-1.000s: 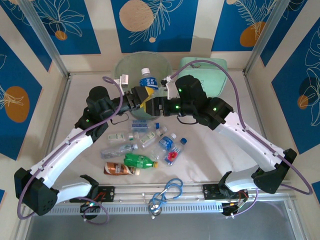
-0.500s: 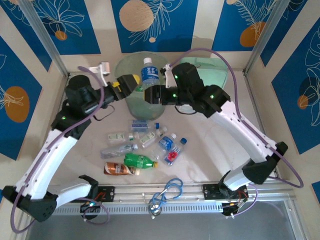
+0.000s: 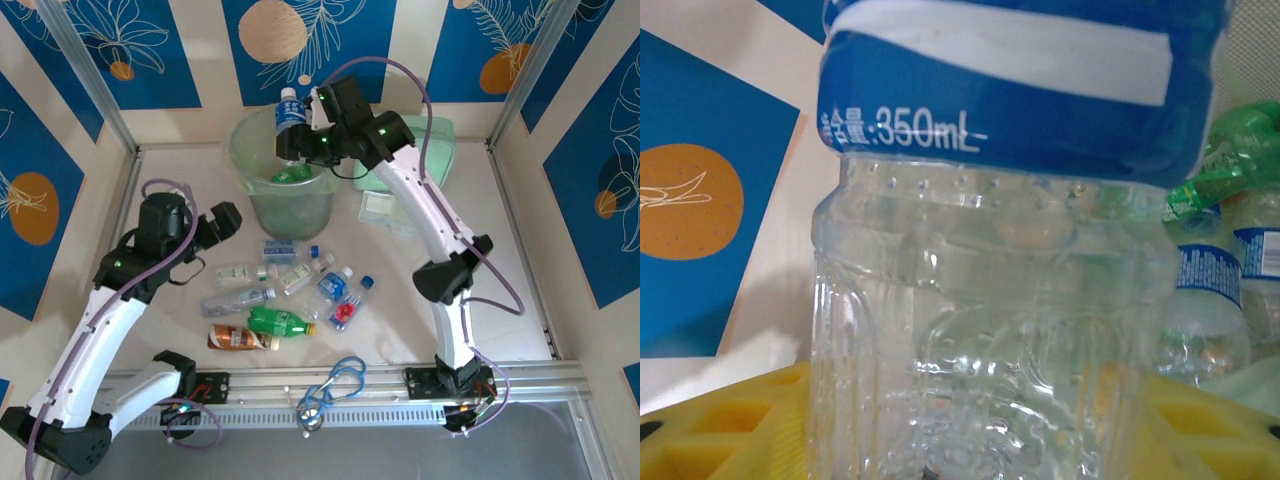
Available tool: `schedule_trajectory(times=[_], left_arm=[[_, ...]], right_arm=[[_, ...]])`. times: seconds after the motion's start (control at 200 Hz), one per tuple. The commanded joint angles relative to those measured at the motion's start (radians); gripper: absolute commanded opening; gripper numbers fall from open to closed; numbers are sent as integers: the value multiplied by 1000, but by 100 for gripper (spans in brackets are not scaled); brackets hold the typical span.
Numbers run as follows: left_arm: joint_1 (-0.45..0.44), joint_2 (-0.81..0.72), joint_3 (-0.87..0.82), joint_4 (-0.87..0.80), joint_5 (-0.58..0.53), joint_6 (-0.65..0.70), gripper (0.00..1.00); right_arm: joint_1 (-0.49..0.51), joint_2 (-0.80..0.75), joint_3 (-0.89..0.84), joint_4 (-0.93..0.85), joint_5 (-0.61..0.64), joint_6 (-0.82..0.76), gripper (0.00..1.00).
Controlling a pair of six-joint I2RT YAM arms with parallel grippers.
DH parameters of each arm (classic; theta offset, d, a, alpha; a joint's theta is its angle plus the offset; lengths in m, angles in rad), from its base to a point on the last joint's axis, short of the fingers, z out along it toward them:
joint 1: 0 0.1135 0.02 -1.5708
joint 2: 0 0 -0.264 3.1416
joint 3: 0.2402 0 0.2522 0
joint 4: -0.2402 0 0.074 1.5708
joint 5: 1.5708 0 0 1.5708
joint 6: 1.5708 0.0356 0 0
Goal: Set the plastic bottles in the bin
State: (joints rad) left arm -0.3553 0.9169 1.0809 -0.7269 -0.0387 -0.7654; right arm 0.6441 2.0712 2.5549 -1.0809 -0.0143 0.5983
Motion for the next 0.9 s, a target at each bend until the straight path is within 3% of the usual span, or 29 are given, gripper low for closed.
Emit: schedule_trajectory(times=[0.0,0.33,0.57,0.66,0.895], left_arm=[[14,-50,-82,-70,14,-88,100],[28,-110,-203,-109,11,-138,100],[32,-121,-227,-172,-13,-167,100],[42,-143,-251,-202,-29,-192,100],[65,-143,-328,-116,47,-208,96]], right_arm=[[-13,65,129,-104,-45,-50,63],[-47,68,98,-51,-49,-70,87],[-18,-31,53,-51,19,-115,88],[21,-140,-77,-10,89,-144,88],[112,-529,-675,225,246,-83,88]])
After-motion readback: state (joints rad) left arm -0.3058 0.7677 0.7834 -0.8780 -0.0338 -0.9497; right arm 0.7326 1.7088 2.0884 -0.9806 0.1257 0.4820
